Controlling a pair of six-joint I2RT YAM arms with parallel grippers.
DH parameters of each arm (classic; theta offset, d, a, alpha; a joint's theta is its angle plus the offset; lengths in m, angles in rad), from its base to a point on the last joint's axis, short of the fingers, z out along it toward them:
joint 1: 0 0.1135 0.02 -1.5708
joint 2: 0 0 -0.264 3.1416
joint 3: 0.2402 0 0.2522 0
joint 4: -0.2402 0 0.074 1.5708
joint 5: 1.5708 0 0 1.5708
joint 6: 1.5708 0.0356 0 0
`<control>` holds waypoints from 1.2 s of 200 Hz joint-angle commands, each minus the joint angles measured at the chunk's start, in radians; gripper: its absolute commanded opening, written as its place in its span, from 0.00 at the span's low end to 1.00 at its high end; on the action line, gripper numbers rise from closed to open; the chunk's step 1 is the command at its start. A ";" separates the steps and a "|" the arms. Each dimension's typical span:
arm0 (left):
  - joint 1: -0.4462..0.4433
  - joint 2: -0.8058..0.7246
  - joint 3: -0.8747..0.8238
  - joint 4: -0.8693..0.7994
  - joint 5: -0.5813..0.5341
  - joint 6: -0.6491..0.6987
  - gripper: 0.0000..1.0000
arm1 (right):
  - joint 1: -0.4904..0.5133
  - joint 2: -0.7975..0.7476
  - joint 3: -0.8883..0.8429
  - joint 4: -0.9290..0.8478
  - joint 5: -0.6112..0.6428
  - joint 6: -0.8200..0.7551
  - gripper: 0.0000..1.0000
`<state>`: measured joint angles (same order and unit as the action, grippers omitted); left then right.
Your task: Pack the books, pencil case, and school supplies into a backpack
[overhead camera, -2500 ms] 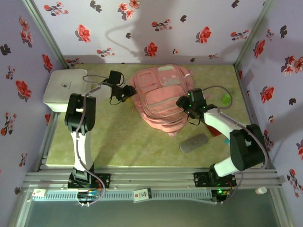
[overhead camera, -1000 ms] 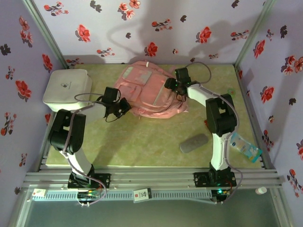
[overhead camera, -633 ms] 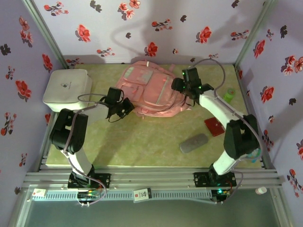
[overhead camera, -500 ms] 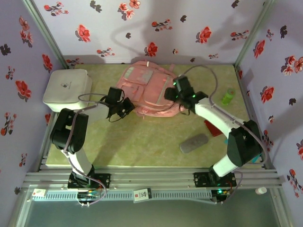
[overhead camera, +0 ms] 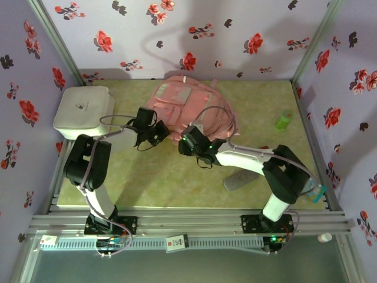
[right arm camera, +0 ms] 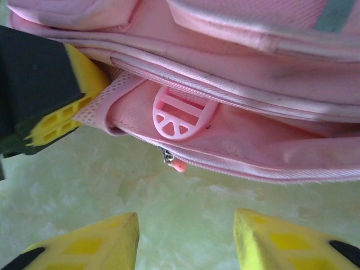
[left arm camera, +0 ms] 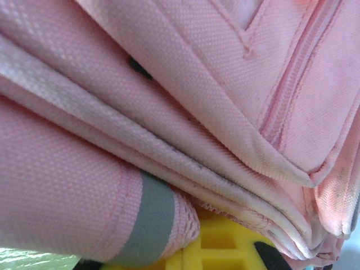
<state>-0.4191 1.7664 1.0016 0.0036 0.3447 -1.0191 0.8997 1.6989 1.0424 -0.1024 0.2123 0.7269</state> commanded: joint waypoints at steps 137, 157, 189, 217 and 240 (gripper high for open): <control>-0.023 -0.006 0.103 0.013 0.163 0.088 0.00 | 0.010 0.197 0.139 0.030 0.207 0.032 0.31; -0.022 -0.006 0.107 0.009 0.163 0.098 0.00 | 0.011 0.190 0.131 0.027 0.208 0.032 0.35; -0.022 0.007 0.112 0.013 0.162 0.102 0.00 | 0.011 0.174 0.099 0.063 0.182 0.021 0.44; -0.023 0.009 0.109 0.020 0.162 0.095 0.00 | 0.010 0.175 0.094 0.082 0.176 0.005 0.43; -0.021 0.001 0.104 0.011 0.160 0.099 0.00 | 0.010 0.187 0.113 0.069 0.210 -0.011 0.36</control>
<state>-0.4210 1.7794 1.0649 -0.0383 0.4221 -0.9615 0.9043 1.8797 1.1458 -0.0486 0.3687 0.7429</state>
